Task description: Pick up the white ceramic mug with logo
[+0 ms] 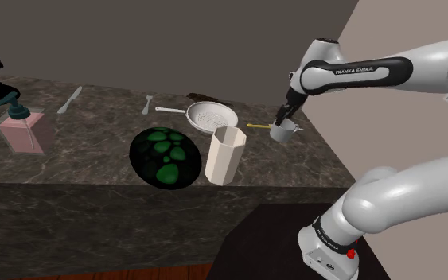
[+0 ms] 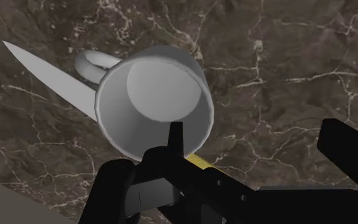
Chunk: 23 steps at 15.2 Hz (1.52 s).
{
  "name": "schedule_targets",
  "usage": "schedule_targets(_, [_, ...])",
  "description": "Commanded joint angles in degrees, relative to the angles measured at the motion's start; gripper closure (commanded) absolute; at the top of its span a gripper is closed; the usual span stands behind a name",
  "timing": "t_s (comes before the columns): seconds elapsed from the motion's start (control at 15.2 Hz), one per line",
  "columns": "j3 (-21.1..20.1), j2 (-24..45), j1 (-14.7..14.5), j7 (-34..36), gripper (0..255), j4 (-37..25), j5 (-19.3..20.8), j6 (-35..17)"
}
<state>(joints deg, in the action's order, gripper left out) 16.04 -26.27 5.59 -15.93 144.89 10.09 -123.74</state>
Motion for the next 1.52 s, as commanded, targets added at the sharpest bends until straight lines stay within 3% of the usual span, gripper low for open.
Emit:
schedule_targets(0.0, [1.36, 3.36, 0.37, -1.06, 0, 0.12, 0.42, -3.57])
schedule_targets(0.59, [3.04, 9.28, 0.42, -1.97, 0, 2.99, 0.34, -12.32])
schedule_targets(0.73, [3.04, 9.27, 0.42, -1.97, 0, 3.0, 0.34, -12.31])
schedule_targets(0.79, [3.04, 9.32, 0.41, -1.97, 255, 3.0, 0.33, -12.36])
schedule_targets(1.45, [2.92, 8.72, 0.45, -1.93, 255, 2.63, 0.39, -11.4])
